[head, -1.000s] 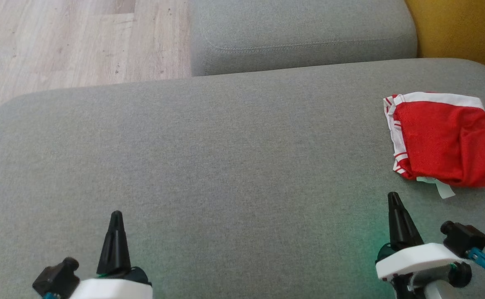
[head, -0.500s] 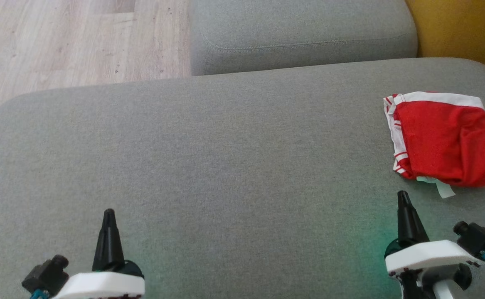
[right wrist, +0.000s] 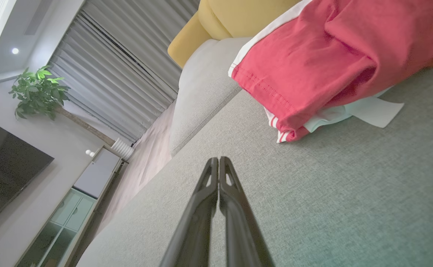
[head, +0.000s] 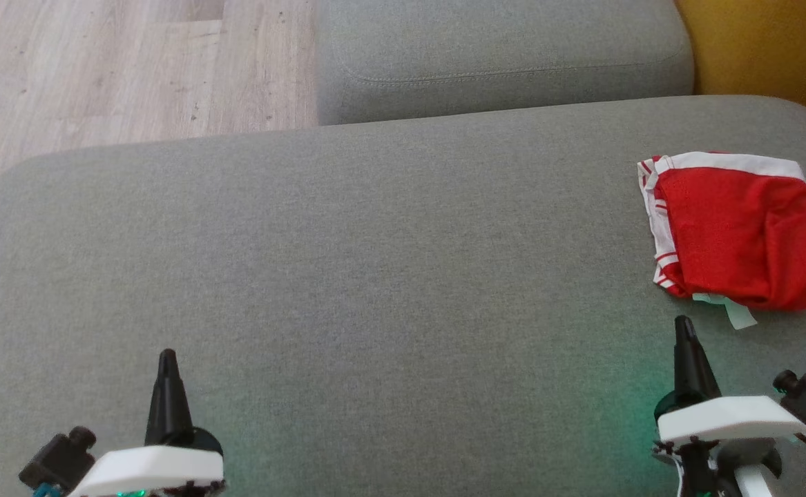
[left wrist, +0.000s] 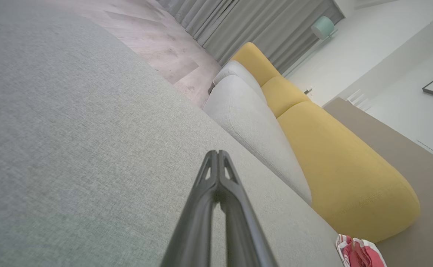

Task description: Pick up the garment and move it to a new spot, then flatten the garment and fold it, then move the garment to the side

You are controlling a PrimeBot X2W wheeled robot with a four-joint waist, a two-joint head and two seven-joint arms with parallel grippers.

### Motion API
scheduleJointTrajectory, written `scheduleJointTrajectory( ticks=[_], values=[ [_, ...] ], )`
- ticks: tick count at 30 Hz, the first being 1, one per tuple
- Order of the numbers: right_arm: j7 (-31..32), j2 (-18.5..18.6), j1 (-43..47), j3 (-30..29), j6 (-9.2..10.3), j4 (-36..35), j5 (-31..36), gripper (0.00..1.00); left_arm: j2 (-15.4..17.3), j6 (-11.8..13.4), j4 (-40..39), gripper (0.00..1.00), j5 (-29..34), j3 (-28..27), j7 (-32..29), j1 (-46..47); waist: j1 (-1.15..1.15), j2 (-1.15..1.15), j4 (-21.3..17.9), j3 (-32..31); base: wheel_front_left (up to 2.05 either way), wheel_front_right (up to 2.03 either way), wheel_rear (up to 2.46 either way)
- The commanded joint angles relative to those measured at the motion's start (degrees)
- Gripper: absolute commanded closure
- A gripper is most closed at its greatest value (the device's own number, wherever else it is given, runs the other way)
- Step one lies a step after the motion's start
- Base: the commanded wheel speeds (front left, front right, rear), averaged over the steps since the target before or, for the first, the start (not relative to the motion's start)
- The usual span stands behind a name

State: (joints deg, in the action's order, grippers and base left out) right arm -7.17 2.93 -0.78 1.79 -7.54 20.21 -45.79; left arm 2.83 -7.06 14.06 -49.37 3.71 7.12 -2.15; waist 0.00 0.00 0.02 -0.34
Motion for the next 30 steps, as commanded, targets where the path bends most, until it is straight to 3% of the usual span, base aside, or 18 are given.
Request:
scheduleJointTrajectory(
  ticks=[1, 30],
  values=[
    [0.49, 0.72, -3.5, 0.02, 0.02, -2.27, -2.12, 1.0, 0.5, -0.17, -1.64, 1.0, -1.83, -1.43, -0.48, 3.31, 0.0, 0.0, 0.0, 0.01, 0.0, 0.0, 0.0],
    [5.05, 0.8, -4.17, -2.62, 0.03, -3.78, -19.23, 1.0, 0.57, -0.27, -1.04, 1.0, -17.55, -4.42, -5.16, 5.18, 0.0, 0.0, -0.01, 0.2, 0.0, 0.0, 0.0]
  ],
)
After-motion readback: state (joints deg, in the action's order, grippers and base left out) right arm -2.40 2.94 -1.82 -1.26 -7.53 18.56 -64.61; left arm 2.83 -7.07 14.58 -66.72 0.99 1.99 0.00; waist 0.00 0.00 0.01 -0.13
